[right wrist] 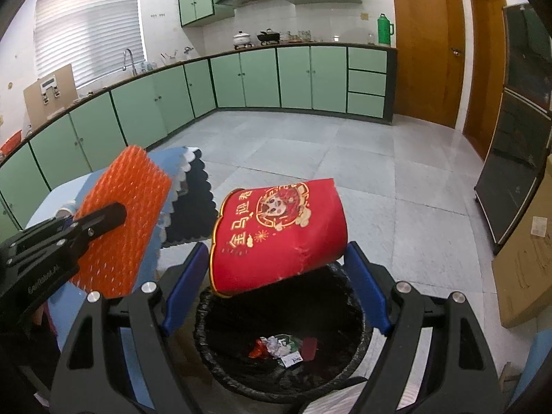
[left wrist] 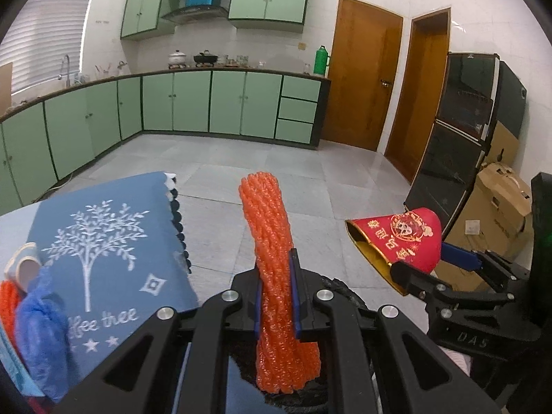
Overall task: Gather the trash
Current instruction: 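Carry the red cup and orange net over the black bin with both tools, then open both tools to drop the cup and net into the bin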
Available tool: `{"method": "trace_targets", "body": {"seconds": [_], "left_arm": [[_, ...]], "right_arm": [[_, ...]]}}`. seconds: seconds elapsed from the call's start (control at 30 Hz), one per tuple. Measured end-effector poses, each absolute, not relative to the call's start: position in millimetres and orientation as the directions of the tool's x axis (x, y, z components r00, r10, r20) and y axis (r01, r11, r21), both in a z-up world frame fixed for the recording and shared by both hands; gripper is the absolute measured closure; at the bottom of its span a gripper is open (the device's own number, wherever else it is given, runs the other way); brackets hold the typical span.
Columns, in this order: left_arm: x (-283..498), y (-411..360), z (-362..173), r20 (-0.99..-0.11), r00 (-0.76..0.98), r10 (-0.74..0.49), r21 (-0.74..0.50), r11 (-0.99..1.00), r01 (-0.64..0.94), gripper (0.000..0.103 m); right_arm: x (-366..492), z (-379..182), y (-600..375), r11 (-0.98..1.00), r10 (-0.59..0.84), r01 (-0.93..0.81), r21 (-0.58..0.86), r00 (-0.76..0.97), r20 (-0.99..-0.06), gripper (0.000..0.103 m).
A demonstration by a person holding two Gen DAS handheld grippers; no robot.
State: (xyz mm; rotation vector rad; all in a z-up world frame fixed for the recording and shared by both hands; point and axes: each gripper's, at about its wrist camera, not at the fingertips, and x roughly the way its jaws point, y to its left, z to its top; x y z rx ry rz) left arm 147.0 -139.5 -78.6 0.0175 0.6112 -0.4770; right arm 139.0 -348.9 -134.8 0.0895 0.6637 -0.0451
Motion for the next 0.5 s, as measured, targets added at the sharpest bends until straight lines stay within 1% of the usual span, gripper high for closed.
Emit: {"method": "trace_targets", "body": {"seconds": [0.27, 0.3, 0.33, 0.37, 0.4, 0.43, 0.5], "left_arm": [[167, -158, -95, -0.594, 0.684, -0.424, -0.124, 0.888, 0.443, 0.090], [168, -158, -97, -0.596, 0.684, -0.420, -0.121, 0.889, 0.441, 0.088], [170, -159, -97, -0.595, 0.689, -0.413, -0.117, 0.893, 0.434, 0.077], [171, -158, -97, -0.597, 0.689, -0.411, -0.120, 0.895, 0.430, 0.070], [172, -157, -96, -0.593, 0.691, -0.414, -0.127, 0.895, 0.427, 0.057], [172, -155, -95, -0.586, 0.696, -0.415, -0.132, 0.896, 0.423, 0.049], [172, -151, -92, -0.575, 0.706, -0.413, -0.134, 0.899, 0.417, 0.043]], "right_arm": [[151, -153, -358, 0.994, -0.019, 0.084, 0.071, 0.769, -0.639, 0.024], [152, -154, -358, 0.995, -0.017, 0.079, 0.067, 0.764, -0.645, 0.024], [156, -154, -358, 0.995, -0.020, 0.076, 0.058, 0.758, -0.652, 0.023], [156, -156, -361, 0.995, -0.034, 0.085, 0.046, 0.756, -0.654, 0.018], [157, -158, -361, 0.995, -0.048, 0.097, 0.038, 0.754, -0.655, 0.014], [157, -158, -362, 0.994, -0.056, 0.104, 0.035, 0.754, -0.655, 0.013], [157, -159, -364, 0.993, -0.066, 0.114, 0.030, 0.750, -0.659, 0.013]]}}
